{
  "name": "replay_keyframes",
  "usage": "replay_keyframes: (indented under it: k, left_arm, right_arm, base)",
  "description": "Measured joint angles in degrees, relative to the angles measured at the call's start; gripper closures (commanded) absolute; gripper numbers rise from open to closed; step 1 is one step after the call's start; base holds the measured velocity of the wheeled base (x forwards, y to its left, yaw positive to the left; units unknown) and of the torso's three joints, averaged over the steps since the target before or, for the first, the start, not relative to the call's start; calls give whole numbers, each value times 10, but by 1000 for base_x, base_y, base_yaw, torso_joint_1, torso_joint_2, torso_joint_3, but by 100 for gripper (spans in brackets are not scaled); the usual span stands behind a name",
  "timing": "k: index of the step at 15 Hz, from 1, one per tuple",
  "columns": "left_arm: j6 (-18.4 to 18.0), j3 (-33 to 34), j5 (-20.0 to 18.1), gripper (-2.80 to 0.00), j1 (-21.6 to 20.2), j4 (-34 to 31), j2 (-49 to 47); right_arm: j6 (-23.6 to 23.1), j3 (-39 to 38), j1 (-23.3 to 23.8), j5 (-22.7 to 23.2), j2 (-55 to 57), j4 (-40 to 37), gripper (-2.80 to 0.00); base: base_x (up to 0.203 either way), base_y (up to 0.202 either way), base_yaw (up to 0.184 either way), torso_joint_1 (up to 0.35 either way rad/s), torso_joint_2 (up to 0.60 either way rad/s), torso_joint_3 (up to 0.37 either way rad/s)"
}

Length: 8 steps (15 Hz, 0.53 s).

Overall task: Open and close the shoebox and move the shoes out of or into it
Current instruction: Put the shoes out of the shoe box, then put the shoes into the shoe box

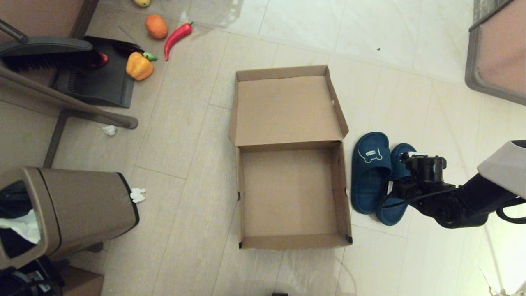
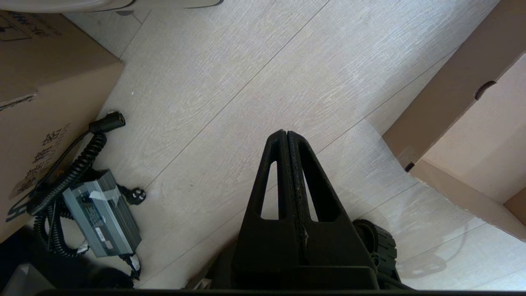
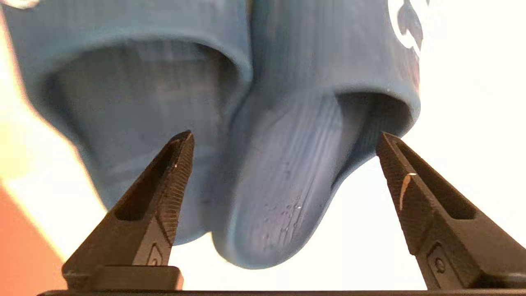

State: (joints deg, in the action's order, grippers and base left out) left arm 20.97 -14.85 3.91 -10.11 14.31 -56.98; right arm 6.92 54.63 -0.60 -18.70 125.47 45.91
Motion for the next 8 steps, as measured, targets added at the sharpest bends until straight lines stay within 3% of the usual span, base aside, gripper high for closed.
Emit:
replay_keyframes:
  k: [8]
  left_arm:
    - [0, -2, 14, 0, 0, -1, 16]
  right_arm:
    - [35, 69, 0, 4, 52, 16, -280]
  base:
    - [0, 0, 0, 0, 0, 0]
